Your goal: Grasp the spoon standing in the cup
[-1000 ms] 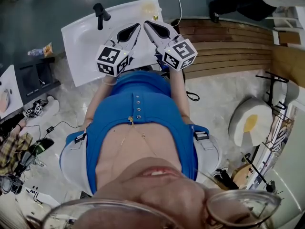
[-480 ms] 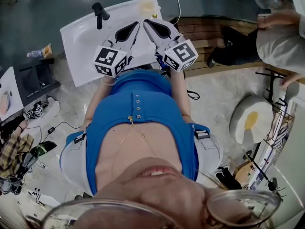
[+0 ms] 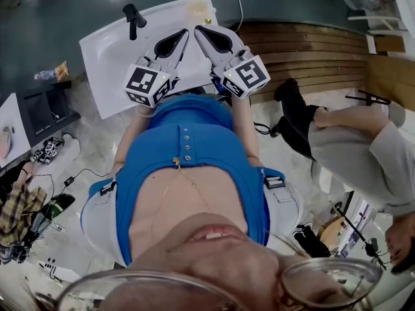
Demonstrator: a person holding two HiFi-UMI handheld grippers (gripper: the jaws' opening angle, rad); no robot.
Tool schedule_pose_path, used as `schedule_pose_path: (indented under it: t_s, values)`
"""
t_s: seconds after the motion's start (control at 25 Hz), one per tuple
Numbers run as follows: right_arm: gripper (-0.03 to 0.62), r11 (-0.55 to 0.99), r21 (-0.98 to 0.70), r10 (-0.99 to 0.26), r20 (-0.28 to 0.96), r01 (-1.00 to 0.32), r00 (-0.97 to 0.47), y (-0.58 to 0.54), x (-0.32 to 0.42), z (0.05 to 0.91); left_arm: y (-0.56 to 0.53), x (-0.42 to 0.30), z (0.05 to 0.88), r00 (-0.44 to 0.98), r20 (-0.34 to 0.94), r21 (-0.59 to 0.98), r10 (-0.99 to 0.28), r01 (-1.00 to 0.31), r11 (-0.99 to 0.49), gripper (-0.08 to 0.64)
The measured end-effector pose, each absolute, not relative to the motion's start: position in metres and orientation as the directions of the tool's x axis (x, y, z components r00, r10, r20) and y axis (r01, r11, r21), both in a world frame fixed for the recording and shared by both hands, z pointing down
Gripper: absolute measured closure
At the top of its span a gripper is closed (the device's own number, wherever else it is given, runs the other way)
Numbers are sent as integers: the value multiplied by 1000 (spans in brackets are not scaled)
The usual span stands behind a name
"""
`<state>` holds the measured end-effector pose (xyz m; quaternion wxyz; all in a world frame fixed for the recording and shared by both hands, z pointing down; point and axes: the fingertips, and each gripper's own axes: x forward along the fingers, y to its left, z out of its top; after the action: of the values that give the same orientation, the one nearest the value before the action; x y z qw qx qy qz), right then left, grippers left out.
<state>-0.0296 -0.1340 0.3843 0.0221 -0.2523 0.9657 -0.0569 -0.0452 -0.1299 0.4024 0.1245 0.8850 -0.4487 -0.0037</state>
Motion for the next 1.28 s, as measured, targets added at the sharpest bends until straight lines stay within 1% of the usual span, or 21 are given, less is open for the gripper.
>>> schedule_pose_path:
  t_s: [0.4,0.92,1.28]
  values:
    - [591,861,-73,-505,-11,-503,-863,-127,-27,372,-124,-42,387,604,73,211,-794,-787,-580,561]
    - [591,852,-67,-518,31,-519,-855,-124,-19,374,-130,-30,387,618,90,227,-781,-776,-588,561]
    - [591,835,-69,-545,35,-546,-838,-132,-15,375,-137,-31,385,623,84,225,-778,-772,-595,561]
